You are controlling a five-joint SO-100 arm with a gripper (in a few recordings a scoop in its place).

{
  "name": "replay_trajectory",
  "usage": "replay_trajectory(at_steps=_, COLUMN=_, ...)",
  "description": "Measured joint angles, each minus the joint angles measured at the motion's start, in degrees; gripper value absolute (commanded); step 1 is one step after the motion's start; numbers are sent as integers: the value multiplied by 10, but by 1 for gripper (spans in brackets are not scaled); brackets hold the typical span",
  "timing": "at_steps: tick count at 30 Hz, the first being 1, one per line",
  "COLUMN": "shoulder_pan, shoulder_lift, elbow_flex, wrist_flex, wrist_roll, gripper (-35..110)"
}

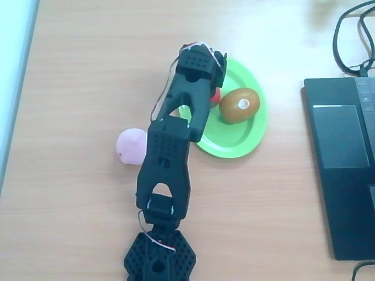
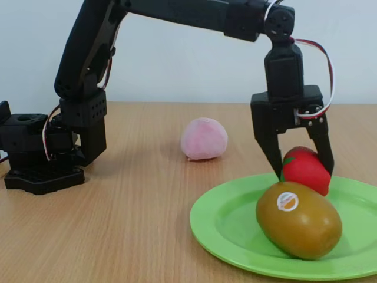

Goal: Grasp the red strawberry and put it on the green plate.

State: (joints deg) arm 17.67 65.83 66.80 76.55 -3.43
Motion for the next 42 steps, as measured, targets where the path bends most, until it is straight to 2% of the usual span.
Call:
replay_trajectory(at_steps=12, shoulder_pan=1, shoulder_lift=-45, elbow_flex=-19, wrist_flex=-3, wrist_roll=17, gripper=40)
replay_trajectory(at_steps=26, shoulder_pan=13, shoulder_lift=-34, elbow_flex=-29, wrist_flex=14, wrist_roll=29, gripper=40)
replay_trajectory(at_steps=33, shoulder_pan=-4, shoulder_lift=93, elbow_flex=-36, wrist_flex=48, wrist_roll=49, gripper=23)
replay_trajectory(at_steps=41, shoulder_pan=-88, shoulder_lift=345, elbow_flex=11, wrist_flex=48, wrist_roll=24, gripper=-8)
replay_trajectory(at_steps=42, shoulder_pan=-96, shoulder_lift=375, elbow_flex=32, wrist_flex=38, wrist_roll=15, gripper=-8)
